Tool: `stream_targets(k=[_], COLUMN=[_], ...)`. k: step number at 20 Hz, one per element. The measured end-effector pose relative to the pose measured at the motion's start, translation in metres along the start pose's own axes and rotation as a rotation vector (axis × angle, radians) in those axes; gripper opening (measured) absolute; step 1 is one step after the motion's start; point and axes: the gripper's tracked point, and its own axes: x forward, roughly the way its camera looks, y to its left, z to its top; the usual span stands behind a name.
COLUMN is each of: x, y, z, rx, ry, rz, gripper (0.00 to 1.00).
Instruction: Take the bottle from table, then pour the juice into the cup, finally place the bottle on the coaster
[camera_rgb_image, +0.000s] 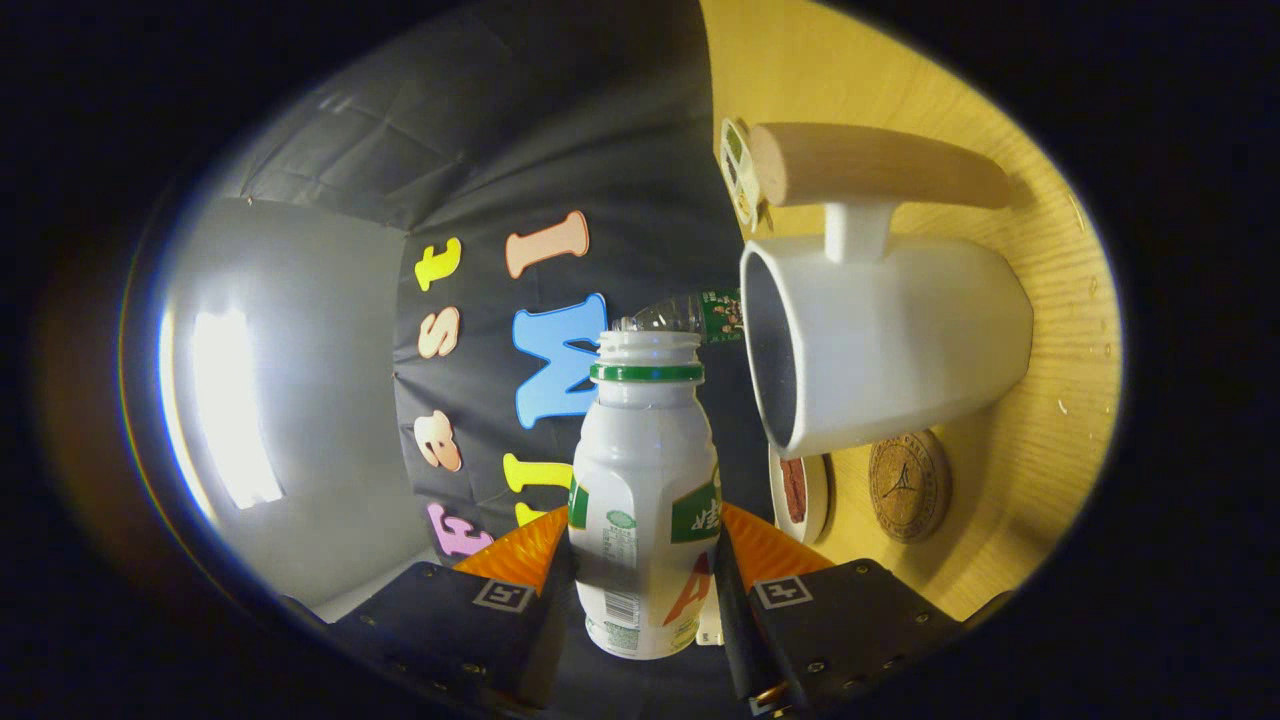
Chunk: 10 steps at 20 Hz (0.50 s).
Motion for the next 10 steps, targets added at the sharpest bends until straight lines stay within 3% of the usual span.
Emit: stream_targets(k=[6,10], x=[-0.0031,-0.0039], y=[-0.0003,0.0035], z=[0.0049,0.0075], rx=[-0.284,-0.572], ry=[0.007,0.007], rz=[-0.043,-0.102], gripper=[0.65,0.65])
